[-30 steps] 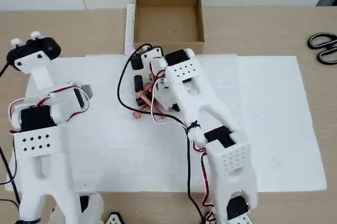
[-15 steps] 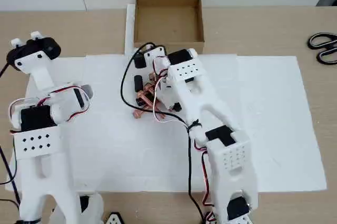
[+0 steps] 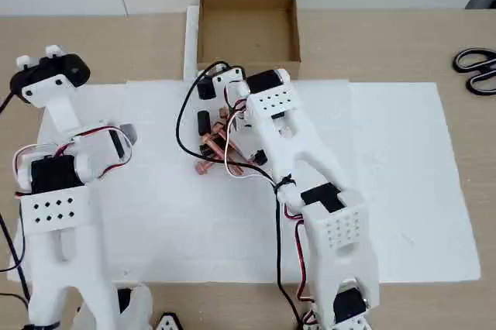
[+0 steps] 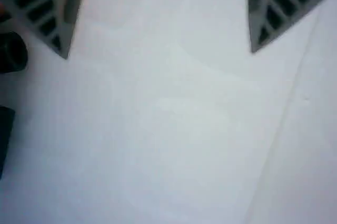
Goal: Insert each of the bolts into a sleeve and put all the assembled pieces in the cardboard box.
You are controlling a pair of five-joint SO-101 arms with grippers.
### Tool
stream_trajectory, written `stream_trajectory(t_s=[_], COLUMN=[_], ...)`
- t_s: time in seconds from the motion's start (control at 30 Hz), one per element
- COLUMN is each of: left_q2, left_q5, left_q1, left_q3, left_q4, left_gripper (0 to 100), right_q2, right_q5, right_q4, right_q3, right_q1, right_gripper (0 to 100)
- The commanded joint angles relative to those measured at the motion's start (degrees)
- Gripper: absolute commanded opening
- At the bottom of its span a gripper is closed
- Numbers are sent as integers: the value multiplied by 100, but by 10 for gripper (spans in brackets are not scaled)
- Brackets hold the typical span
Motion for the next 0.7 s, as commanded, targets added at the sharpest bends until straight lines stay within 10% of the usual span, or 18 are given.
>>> stream_trajectory(t_s=[0.0,0.67], left_q2=[-193,-193], left_q5=[26,26], left_q1=[35,35], left_q3=[-31,-31], left_q4=[-132,-132], left_gripper=[207,207], right_q2=[-400,-1569], right_q5=[-62,-237], right_q4=[242,734], right_q3=[-26,-18], right_q1=[-31,620], right_gripper=[13,13])
